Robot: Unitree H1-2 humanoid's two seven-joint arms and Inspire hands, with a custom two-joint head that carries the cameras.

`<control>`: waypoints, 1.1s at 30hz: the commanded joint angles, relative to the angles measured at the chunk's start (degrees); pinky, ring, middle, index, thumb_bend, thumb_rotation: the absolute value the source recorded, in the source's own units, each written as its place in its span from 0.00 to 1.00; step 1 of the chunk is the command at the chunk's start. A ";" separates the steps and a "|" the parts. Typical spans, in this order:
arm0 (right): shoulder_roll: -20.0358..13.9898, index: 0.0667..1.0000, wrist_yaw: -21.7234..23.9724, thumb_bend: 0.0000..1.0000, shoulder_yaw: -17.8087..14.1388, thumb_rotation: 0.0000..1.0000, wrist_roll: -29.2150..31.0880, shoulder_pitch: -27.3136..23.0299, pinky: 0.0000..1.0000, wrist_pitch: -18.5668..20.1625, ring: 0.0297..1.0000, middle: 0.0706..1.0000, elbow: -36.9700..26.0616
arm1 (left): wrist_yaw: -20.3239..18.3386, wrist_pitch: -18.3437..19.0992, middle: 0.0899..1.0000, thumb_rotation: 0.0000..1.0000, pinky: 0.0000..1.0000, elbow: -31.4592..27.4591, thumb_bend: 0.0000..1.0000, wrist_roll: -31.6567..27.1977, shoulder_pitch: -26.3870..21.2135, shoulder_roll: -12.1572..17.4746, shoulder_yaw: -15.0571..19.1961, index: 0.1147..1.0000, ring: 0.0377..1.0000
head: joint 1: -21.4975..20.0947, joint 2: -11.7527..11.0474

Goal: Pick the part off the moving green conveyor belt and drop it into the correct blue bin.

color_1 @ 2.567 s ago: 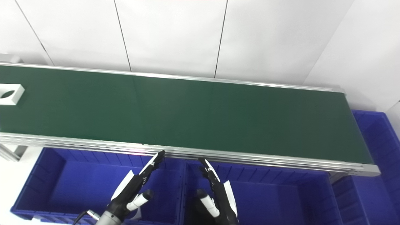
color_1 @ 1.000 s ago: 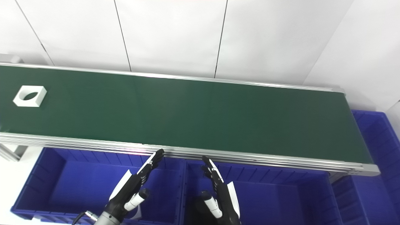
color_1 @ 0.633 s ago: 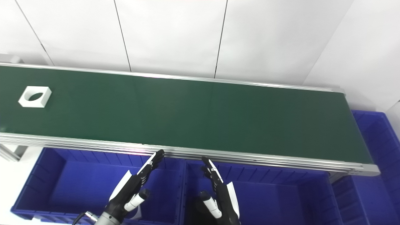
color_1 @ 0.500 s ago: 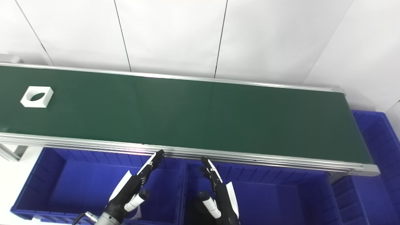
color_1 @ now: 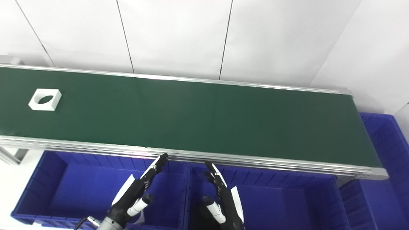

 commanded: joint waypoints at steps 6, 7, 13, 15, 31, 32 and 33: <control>0.58 0.92 -0.44 0.89 0.30 0.97 -0.64 -0.36 0.88 -2.80 0.87 0.93 -1.25 | -0.16 -1.13 0.99 1.00 1.00 -1.68 0.79 -0.35 -0.50 0.25 -0.05 0.99 1.00 | -0.02 0.03; 0.57 0.92 -0.35 0.89 0.33 0.97 -0.52 -0.38 0.88 -2.80 0.88 0.93 -1.22 | -0.29 -0.96 0.99 1.00 1.00 -1.77 0.79 -0.47 -0.49 0.29 -0.07 0.99 1.00 | -0.02 0.03; 0.58 0.92 -0.23 0.89 0.37 0.96 -0.14 -0.53 0.89 -2.82 0.88 0.93 -0.65 | -0.29 -1.16 0.99 1.00 1.00 -1.66 0.78 -0.34 -0.53 0.36 -0.04 0.98 1.00 | 0.00 -0.06; 0.61 0.92 -0.34 0.88 0.44 0.96 -0.30 -0.50 0.88 -2.82 0.88 0.93 -0.71 | -0.34 -1.17 0.98 1.00 1.00 -1.63 0.78 -0.25 -0.52 0.45 -0.08 0.99 1.00 | -0.04 -0.14; -0.34 0.92 -1.07 0.88 1.07 0.93 0.79 -0.97 0.88 -2.89 0.89 0.94 2.73 | 0.83 -2.55 0.98 1.00 0.98 1.69 0.81 1.36 -0.54 -0.47 -0.64 0.97 0.99 | 3.50 -6.40; -0.57 0.92 -1.31 0.88 1.24 0.93 0.91 -1.13 0.88 -2.89 0.89 0.94 3.20 | 1.01 -2.79 0.98 0.99 0.97 2.13 0.81 1.55 -0.62 -0.58 -0.75 0.98 0.99 | 3.91 -7.02; -0.82 0.92 -1.41 0.88 1.41 0.93 1.30 -1.28 0.89 -2.89 0.89 0.94 3.76 | 1.28 -3.00 0.98 0.99 0.97 2.66 0.81 1.81 -0.67 -0.70 -0.92 0.98 0.99 | 4.69 -8.15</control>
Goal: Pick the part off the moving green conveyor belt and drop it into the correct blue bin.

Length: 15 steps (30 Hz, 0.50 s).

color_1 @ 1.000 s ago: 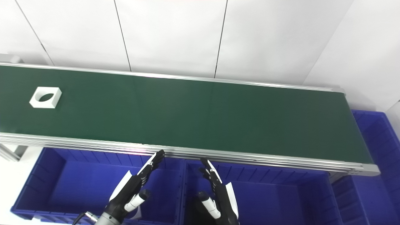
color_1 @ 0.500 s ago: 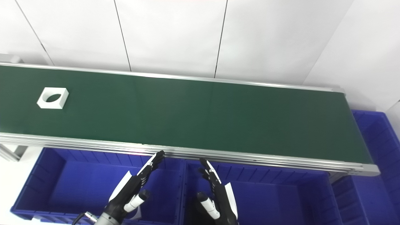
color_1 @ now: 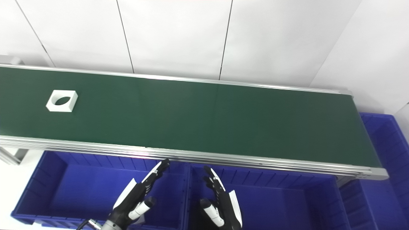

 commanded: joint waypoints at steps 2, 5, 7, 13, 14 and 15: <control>-0.67 0.92 -1.02 0.88 0.83 0.93 1.05 -1.06 0.89 -2.88 0.89 0.94 0.07 | 1.28 -2.92 0.98 0.98 0.96 0.35 0.80 0.75 -0.79 -0.68 -0.64 0.98 0.99 | 1.49 -2.23; -1.43 0.92 -1.78 0.85 1.58 0.93 1.40 -1.47 0.89 -2.88 0.88 0.94 1.03 | 2.13 -3.05 0.99 0.96 0.94 1.52 0.79 1.15 -1.12 -0.79 -1.21 0.98 0.98 | 2.26 -3.50; -1.72 0.92 -2.24 0.86 1.91 0.93 1.72 -1.77 0.89 -2.88 0.88 0.94 1.80 | 3.02 -3.05 0.99 0.94 0.91 2.49 0.79 1.11 -1.50 -0.77 -1.83 0.97 0.97 | 2.68 -4.53; -2.14 0.92 -2.89 0.87 2.53 0.92 2.63 -2.47 0.89 -2.88 0.88 0.94 3.40 | 4.70 -3.04 0.98 0.91 0.89 4.30 0.80 0.77 -2.36 -0.42 -3.24 0.96 0.96 | 3.28 -6.38; -2.20 0.92 -3.16 0.87 2.67 0.92 2.55 -2.58 0.89 -2.88 0.88 0.94 3.57 | 5.05 -3.05 0.98 0.90 0.89 4.51 0.80 0.88 -2.50 -0.31 -3.48 0.96 0.96 | 3.39 -6.77; -2.25 0.91 -3.38 0.87 2.80 0.92 2.50 -2.66 0.89 -2.88 0.88 0.94 3.69 | 5.35 -3.06 0.98 0.90 0.89 4.65 0.80 0.95 -2.61 -0.21 -3.69 0.96 0.95 | 3.39 -6.77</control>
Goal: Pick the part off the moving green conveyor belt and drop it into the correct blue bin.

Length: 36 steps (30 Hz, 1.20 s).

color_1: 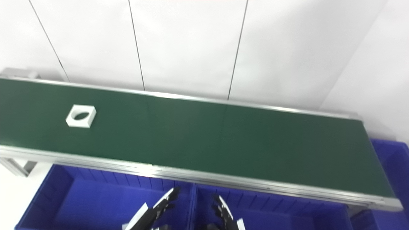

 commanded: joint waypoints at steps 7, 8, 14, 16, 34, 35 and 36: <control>0.02 0.92 -1.57 0.86 0.84 0.91 0.37 -0.95 0.89 -2.87 0.89 0.94 -0.01 | 2.37 -2.44 0.97 0.89 0.88 0.16 0.79 -0.40 -1.45 0.41 -1.39 0.95 0.95 | 0.11 -0.65; 0.04 0.92 -1.50 0.87 0.84 0.91 0.47 -0.91 0.89 -2.87 0.89 0.94 -0.08 | 2.40 -2.45 0.97 0.89 0.88 0.13 0.79 -0.26 -1.43 0.44 -1.42 0.95 0.95 | 0.08 -0.63; -0.12 0.92 -1.96 0.84 1.17 0.90 0.24 -0.85 0.88 -2.87 0.88 0.94 -0.30 | 2.69 -2.45 0.97 0.89 0.89 -0.04 0.79 -0.42 -1.51 0.73 -2.03 0.95 0.95 | 0.18 -0.42; -0.19 0.92 -2.03 0.84 1.30 0.90 0.32 -0.87 0.88 -2.87 0.88 0.94 -0.27 | 2.69 -2.45 0.97 0.87 0.88 -0.31 0.79 -0.65 -1.50 0.86 -2.28 0.95 0.95 | 0.20 -0.41; -1.30 0.91 -1.61 0.84 2.17 0.88 0.79 -0.23 0.91 -2.87 0.89 0.94 -0.72 | 6.18 -2.47 0.81 0.52 0.78 -18.41 0.91 -2.12 -3.11 3.70 -6.20 0.99 0.82 | 2.19 0.26; -1.36 0.92 -1.55 0.83 2.24 0.89 0.79 -0.18 0.92 -2.87 0.89 0.94 -0.88 | 6.38 -2.47 0.78 0.43 0.75 -19.47 0.94 -1.79 -3.84 4.16 -5.95 0.99 0.79 | 2.39 0.32; -1.40 0.92 -1.52 0.83 2.29 0.89 0.80 -0.14 0.92 -2.87 0.90 0.95 -1.00 | 6.53 -2.47 0.77 0.40 0.74 -20.11 0.96 -1.60 -4.29 4.47 -5.81 0.98 0.78 | 2.39 0.32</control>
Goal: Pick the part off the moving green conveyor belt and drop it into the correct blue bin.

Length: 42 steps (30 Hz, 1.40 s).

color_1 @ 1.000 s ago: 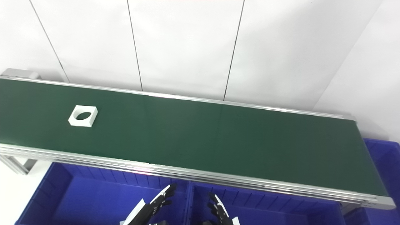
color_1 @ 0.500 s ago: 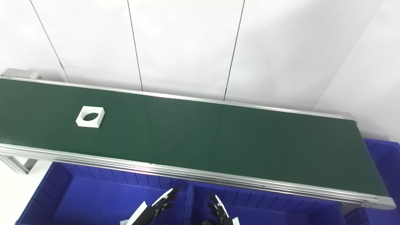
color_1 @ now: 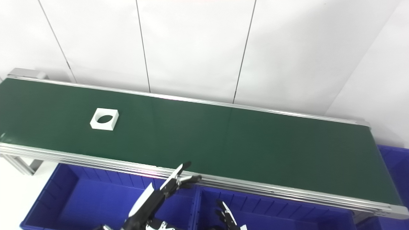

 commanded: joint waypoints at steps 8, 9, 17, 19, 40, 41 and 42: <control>0.06 0.92 0.04 0.83 0.66 0.91 -0.08 -1.11 0.88 -2.87 0.89 0.94 -0.84 | 3.40 -1.89 0.76 0.34 0.68 -6.44 0.99 6.95 -7.11 2.73 4.40 0.96 0.76 | 0.10 -0.31; 0.03 0.92 0.00 0.83 0.76 0.91 -0.06 -1.21 0.88 -2.87 0.89 0.94 -0.78 | 4.24 -1.90 0.76 0.34 0.68 -6.31 0.99 8.15 -8.28 3.29 4.45 0.96 0.76 | 0.10 -0.31; 0.21 0.92 -0.22 0.83 0.99 0.89 0.42 -1.62 0.85 -2.87 0.88 0.94 -0.10 | 6.61 -1.91 0.80 0.29 0.67 -5.31 1.00 14.28 -17.70 6.29 6.11 1.00 0.76 | -0.16 -0.65; 0.20 0.92 -0.29 0.83 1.03 0.89 0.36 -1.60 0.85 -2.87 0.88 0.94 -0.10 | 6.02 -1.92 0.79 0.24 0.64 -5.37 1.00 14.53 -19.98 7.00 6.48 0.99 0.74 | -0.16 -0.66; 1.28 0.93 0.03 0.86 1.00 0.88 0.75 -2.27 0.82 -2.87 0.87 0.94 1.01 | 0.35 -1.89 0.79 0.07 0.55 8.25 1.00 23.25 -40.75 19.10 7.67 0.83 0.69 | -0.67 -1.58; 1.32 0.92 -0.01 0.86 0.99 0.88 0.72 -2.26 0.82 -2.87 0.87 0.94 0.97 | 0.09 -1.88 0.79 0.07 0.55 8.98 1.00 23.47 -41.35 19.40 7.52 0.83 0.69 | -0.67 -1.58; 1.33 0.92 -0.07 0.86 1.05 0.88 0.66 -2.29 0.82 -2.87 0.87 0.93 1.04 | -0.25 -1.89 0.80 0.07 0.55 10.11 1.00 23.75 -42.16 19.67 7.41 0.83 0.70 | -0.72 -1.66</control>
